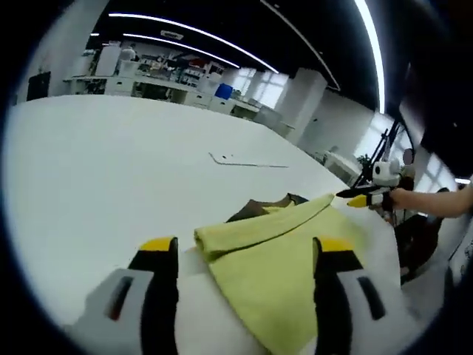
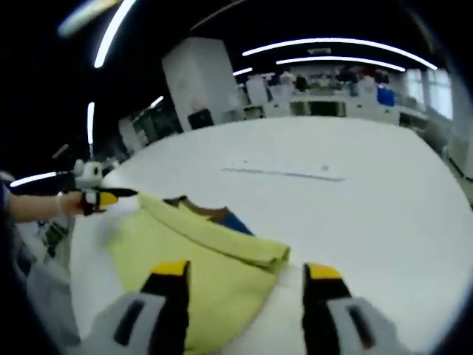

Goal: Fold the garment on the visible template until the final outline fits inside the template.

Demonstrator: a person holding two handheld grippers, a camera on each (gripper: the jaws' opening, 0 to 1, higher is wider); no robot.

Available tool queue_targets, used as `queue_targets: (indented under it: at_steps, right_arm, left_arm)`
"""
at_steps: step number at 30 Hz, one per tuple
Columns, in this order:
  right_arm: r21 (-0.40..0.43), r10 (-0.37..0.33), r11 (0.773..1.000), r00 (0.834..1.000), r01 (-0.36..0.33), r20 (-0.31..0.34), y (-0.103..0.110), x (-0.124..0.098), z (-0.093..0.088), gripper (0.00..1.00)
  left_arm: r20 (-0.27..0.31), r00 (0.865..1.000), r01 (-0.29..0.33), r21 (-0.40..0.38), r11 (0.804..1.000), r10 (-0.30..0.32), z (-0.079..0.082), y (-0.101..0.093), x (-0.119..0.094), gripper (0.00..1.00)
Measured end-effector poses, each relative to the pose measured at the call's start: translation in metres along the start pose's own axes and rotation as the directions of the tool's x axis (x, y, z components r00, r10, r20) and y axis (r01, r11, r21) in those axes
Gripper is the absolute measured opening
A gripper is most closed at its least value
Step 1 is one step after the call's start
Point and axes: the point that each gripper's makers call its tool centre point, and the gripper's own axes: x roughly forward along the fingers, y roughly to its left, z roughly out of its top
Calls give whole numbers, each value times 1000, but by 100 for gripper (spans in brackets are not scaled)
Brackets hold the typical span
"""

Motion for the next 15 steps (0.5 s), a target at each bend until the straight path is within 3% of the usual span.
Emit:
queue_targets:
  at_steps: [6, 8, 10, 14, 15]
  right_arm:
    - [-25, 50, 998, 999, -50, -1, 9, 1, 0, 83]
    - [-23, 71, 997, 997, -71, -2, 15, 1, -2, 90]
    - [-18, 85, 996, 996, -84, 23, 20, 2, 1, 98]
    - [-28, 106, 994, 994, -105, 7, 27, 5, -2, 97]
    - [-26, 111, 994, 994, -110, 2, 29, 6, -4, 97]
  left_arm:
    - [-31, 994, 101, 22, 995, -101, -5, -18, -3, 98]
    - [-65, 983, 173, 28, 984, -171, -12, -31, -5, 99]
    - [-74, 983, 171, 43, 984, -168, -16, -33, -6, 99]
    - [-120, 977, 185, 80, 980, -174, -26, -37, -5, 99]
    - [-125, 976, 189, 81, 979, -178, -28, -46, -5, 99]
